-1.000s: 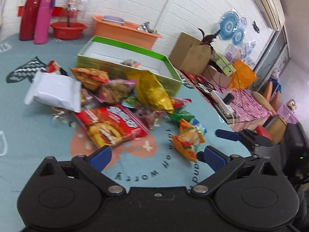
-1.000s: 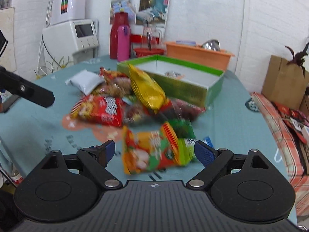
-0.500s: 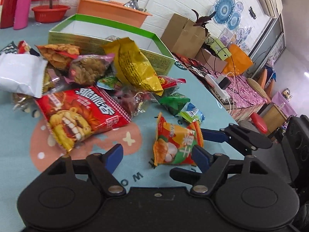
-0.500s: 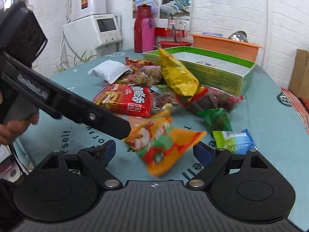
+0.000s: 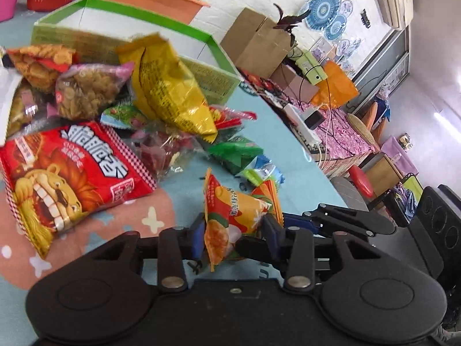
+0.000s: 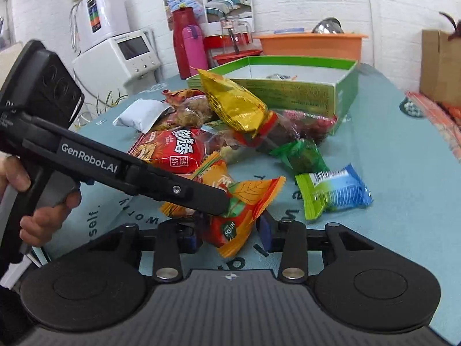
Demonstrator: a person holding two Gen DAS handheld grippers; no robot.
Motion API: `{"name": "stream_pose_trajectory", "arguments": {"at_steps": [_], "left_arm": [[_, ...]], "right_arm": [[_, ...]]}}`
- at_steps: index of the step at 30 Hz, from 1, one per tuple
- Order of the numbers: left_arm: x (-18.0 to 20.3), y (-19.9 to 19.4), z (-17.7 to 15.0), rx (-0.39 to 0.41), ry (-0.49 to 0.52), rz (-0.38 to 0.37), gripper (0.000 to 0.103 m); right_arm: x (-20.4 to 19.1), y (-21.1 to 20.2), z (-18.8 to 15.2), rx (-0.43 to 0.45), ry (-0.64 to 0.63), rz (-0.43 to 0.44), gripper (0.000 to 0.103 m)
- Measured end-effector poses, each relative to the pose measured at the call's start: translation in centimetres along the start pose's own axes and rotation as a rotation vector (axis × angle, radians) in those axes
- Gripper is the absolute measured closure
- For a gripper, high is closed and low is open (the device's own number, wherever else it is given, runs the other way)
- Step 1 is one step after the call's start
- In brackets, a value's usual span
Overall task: Organize snacks
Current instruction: 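Carry the fruit candy bag into the green box and release it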
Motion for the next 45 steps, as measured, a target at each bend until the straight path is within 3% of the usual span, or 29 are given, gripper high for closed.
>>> {"name": "stream_pose_trajectory", "arguments": {"at_steps": [9, 18, 23, 32, 37, 39, 40, 41, 45], "left_arm": [[2.0, -4.6, 6.6, 0.179, 0.121, 0.024, 0.048], [0.7, -3.5, 13.7, 0.259, 0.169, 0.045, 0.047], [-1.2, -0.8, 16.3, 0.237, 0.167, 0.045, 0.047], [-4.5, 4.8, 18.5, 0.15, 0.139, 0.031, 0.046], [-5.9, 6.8, 19.0, 0.117, 0.137, 0.058, 0.037], [-6.4, 7.2, 18.9, 0.102, 0.135, 0.088, 0.0], [-6.7, 7.1, 18.8, 0.103, 0.129, 0.111, 0.0], [-6.8, 6.6, 18.8, 0.118, 0.12, 0.135, 0.0], [-6.4, 3.9, 18.5, 0.166, 0.113, 0.143, 0.0]], "right_arm": [[-1.6, -2.1, 6.5, 0.187, -0.112, -0.002, 0.039], [0.6, 0.1, 13.6, 0.294, -0.132, -0.041, 0.039], [3.0, 2.5, 15.7, 0.294, -0.098, -0.06, 0.04], [7.0, 6.8, 15.8, 0.228, -0.02, -0.084, 0.04], [8.5, 8.9, 15.7, 0.19, -0.013, -0.107, 0.039], [8.8, 9.7, 15.5, 0.175, -0.026, -0.117, 0.035], [8.8, 10.0, 15.4, 0.17, -0.04, -0.126, 0.023], [8.9, 10.1, 15.3, 0.169, -0.052, -0.145, 0.001], [9.0, 8.2, 15.3, 0.217, -0.068, -0.198, 0.0]]}}
Point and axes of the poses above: each gripper's, at about its wrist camera, not at the fingertips, and y roughly the way its jaws point, x to its right, z to its top, the point moved 9 cm from there along y, roughly the way its jaws point, and after that the axes turned 4 degrees about y, right-handed, at the moved point
